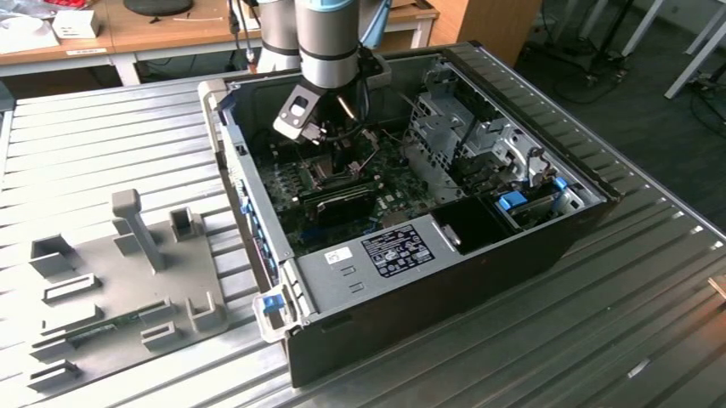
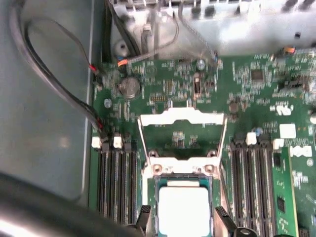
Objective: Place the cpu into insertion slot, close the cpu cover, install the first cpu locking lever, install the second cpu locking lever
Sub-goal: 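Place the cpu into insertion slot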
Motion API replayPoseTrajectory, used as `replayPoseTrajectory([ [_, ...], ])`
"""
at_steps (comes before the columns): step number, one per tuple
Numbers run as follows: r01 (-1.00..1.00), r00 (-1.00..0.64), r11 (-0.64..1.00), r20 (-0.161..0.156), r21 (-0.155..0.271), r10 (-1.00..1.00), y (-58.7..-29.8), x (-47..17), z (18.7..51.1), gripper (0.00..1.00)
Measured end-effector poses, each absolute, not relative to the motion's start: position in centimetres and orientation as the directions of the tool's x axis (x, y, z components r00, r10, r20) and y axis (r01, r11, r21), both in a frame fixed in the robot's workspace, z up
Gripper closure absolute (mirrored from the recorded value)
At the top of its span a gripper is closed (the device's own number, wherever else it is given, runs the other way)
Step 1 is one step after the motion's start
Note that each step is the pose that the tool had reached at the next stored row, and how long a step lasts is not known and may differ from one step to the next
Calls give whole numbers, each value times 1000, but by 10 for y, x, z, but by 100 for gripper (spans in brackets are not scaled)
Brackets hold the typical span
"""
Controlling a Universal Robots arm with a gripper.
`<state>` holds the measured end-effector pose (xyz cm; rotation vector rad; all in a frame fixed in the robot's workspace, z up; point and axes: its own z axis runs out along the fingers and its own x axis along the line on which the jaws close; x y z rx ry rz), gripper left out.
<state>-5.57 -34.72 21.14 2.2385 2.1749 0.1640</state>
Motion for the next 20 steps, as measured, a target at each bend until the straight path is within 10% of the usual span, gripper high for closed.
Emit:
replayPoseTrajectory([
  [20, 998, 28, -32, 64, 61, 998, -347, -55, 223, 39],
])
